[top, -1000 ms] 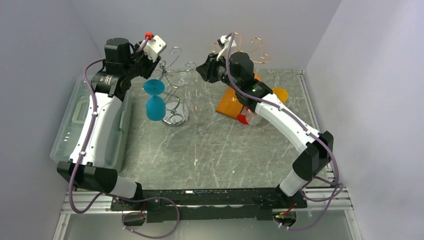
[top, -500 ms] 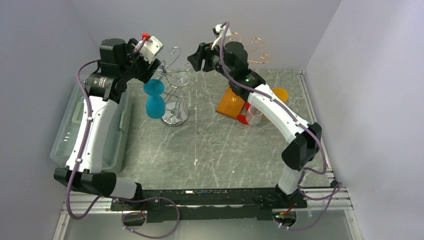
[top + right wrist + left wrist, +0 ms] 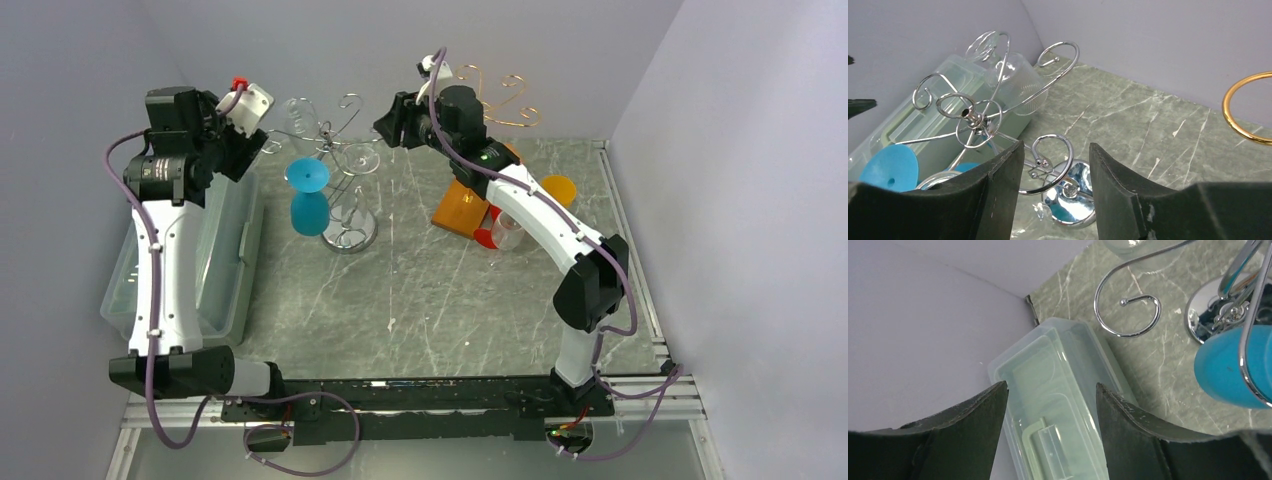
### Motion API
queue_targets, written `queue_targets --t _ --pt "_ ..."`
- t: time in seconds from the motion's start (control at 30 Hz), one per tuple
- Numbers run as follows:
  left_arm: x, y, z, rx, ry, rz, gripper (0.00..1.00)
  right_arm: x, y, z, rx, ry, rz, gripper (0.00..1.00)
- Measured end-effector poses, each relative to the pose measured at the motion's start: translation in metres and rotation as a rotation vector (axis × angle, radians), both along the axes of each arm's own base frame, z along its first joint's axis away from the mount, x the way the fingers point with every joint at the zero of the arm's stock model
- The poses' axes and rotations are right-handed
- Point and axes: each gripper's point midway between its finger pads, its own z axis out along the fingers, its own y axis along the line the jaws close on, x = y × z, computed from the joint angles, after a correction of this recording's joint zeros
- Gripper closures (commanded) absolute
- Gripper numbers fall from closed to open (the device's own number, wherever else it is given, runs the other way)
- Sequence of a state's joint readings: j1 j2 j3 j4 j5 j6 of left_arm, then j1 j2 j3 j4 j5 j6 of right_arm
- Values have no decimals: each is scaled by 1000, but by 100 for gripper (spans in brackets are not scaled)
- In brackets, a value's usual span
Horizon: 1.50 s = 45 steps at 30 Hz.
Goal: Place the wine glass upside down on the wine glass rack
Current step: Adjust the wine rack at the center of the board.
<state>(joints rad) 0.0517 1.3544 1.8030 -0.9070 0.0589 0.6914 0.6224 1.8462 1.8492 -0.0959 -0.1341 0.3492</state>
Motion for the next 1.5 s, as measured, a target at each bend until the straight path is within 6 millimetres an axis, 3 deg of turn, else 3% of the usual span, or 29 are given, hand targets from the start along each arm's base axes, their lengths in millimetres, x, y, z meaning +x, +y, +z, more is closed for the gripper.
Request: queue_targets --t 0.23,0.43,0.83,1.5 --pt "7 -2 -31 -26 85 -52 27 -1 2 0 10 11 9 52" --pt "15 -10 -44 -82 114 -89 27 -2 3 -2 13 17 15 56" --pt "42 -16 -53 -174 99 -92 29 -6 4 -11 43 30 26 62" --pt "81 -1 -59 -227 86 -36 32 -18 -2 -10 85 39 18 67"
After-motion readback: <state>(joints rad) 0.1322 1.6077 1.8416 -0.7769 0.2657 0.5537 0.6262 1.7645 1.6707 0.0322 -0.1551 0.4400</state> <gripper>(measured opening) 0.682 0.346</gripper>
